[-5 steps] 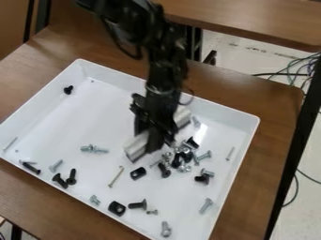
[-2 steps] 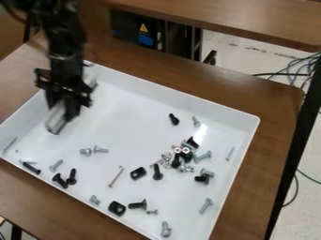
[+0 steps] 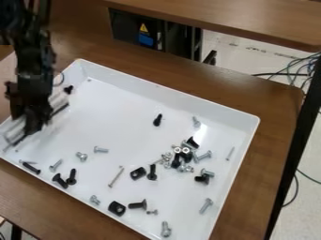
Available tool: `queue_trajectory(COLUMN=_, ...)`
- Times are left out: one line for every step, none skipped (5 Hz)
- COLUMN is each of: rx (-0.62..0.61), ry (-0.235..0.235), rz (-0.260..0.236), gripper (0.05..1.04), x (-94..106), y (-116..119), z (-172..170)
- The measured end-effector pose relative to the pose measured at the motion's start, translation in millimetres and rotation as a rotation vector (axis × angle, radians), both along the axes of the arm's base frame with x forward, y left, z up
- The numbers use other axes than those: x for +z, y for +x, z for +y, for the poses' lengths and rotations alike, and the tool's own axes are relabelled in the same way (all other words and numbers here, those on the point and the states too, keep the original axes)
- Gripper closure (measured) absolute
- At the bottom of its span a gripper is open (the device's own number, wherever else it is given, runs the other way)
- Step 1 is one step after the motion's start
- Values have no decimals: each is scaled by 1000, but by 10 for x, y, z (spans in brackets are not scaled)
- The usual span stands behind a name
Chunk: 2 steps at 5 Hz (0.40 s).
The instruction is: Sweep into pile
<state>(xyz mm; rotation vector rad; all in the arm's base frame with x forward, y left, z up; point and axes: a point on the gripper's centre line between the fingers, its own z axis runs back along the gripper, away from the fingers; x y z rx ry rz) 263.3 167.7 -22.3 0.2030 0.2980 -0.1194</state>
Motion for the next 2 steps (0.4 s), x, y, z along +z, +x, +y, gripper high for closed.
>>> queue_trajectory(rx=-24, ry=-2, rz=7, gripper=721, x=-139, y=-115, z=169)
queue_trajectory(rx=21, ry=-24, rz=-10, gripper=721, x=-231, y=-212, z=129)
